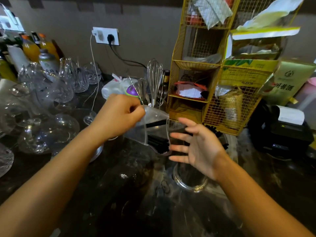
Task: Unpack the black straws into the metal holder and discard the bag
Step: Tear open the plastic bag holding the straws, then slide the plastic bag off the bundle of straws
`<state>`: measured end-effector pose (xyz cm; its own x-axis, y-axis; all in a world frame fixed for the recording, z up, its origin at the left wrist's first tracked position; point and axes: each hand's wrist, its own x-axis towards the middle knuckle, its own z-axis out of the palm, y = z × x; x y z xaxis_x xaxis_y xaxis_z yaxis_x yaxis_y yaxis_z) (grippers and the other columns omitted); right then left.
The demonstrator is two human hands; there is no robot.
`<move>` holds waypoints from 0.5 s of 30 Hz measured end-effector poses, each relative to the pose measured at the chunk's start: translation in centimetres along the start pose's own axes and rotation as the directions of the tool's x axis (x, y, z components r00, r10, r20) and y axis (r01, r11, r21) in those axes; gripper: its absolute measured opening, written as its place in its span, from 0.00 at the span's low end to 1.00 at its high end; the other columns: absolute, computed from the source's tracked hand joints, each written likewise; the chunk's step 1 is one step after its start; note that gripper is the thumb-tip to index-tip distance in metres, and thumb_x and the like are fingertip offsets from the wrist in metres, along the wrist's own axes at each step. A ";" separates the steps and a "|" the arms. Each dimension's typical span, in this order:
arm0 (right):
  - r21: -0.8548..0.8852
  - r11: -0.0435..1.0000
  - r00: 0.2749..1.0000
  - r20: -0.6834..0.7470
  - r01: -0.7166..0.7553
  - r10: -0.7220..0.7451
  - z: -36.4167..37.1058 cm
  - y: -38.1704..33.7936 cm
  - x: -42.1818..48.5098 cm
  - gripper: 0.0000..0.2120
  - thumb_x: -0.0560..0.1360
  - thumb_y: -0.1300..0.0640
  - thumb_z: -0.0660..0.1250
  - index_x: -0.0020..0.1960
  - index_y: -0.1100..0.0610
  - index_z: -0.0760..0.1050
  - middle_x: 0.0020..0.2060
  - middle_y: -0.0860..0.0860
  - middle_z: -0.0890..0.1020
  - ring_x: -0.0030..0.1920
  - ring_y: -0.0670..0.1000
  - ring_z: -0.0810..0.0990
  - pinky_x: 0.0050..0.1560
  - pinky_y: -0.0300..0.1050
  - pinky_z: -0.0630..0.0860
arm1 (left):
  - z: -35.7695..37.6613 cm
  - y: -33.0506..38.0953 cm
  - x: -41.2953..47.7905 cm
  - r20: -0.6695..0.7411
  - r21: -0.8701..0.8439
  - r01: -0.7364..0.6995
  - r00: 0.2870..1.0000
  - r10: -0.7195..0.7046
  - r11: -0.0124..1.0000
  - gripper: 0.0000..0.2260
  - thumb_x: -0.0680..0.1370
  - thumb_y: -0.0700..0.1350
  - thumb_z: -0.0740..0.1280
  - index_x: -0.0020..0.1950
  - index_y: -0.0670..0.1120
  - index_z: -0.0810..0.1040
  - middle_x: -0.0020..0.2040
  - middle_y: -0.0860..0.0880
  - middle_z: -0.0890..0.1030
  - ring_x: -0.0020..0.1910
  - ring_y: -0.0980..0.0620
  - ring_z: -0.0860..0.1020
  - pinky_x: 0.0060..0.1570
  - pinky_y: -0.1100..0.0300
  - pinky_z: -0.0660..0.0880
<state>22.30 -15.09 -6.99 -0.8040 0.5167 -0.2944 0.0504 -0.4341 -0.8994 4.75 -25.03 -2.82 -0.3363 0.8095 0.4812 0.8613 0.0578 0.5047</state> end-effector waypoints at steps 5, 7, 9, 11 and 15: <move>0.229 0.949 0.956 0.246 -0.218 0.160 -1.4 -2.9 1.7 0.37 0.64 0.35 0.57 0.67 0.52 0.64 0.61 0.63 0.77 0.57 0.66 0.78 0.52 0.69 0.73 | -0.9 2.9 3.0 0.046 0.194 -0.313 0.950 0.310 0.930 0.17 0.70 0.51 0.52 0.25 0.43 0.66 0.20 0.51 0.65 0.21 0.58 0.61 0.24 0.62 0.58; 0.284 0.934 0.949 0.286 -0.218 0.134 -1.7 -3.4 2.2 0.35 0.66 0.33 0.56 0.65 0.54 0.68 0.55 0.62 0.81 0.53 0.64 0.81 0.50 0.72 0.71 | -0.6 4.1 3.8 0.085 0.247 -0.440 0.898 0.433 0.864 0.14 0.71 0.48 0.53 0.26 0.46 0.63 0.22 0.56 0.61 0.21 0.60 0.59 0.24 0.64 0.56; 0.346 0.917 0.956 0.275 -0.196 0.101 -1.9 -3.9 2.4 0.29 0.69 0.35 0.58 0.59 0.54 0.74 0.52 0.61 0.83 0.50 0.63 0.82 0.48 0.72 0.73 | 0.0 5.2 4.3 0.120 0.292 -0.552 0.832 0.542 0.781 0.13 0.71 0.46 0.54 0.28 0.44 0.68 0.23 0.52 0.66 0.21 0.53 0.64 0.25 0.64 0.60; 0.402 0.898 0.973 0.208 -0.179 0.101 -2.0 -4.2 2.7 0.20 0.68 0.41 0.64 0.52 0.55 0.79 0.49 0.59 0.83 0.48 0.60 0.83 0.50 0.62 0.77 | 0.7 5.8 4.6 0.137 0.302 -0.630 0.771 0.622 0.715 0.13 0.72 0.45 0.56 0.30 0.41 0.72 0.27 0.45 0.75 0.25 0.45 0.73 0.26 0.59 0.69; 0.360 0.923 0.975 0.214 -0.133 0.057 -2.7 -4.5 2.9 0.09 0.70 0.53 0.64 0.44 0.58 0.79 0.39 0.54 0.82 0.42 0.53 0.82 0.51 0.47 0.76 | 1.5 6.4 4.7 0.127 0.072 -0.657 0.753 0.646 0.751 0.15 0.74 0.47 0.57 0.37 0.40 0.78 0.36 0.43 0.81 0.36 0.46 0.78 0.35 0.53 0.76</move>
<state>21.35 -9.68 -4.69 -0.9081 0.3207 -0.2694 -0.0594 -0.7353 -0.6752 9.23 -19.99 1.62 0.3516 0.7207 0.5975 0.8950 -0.4460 0.0112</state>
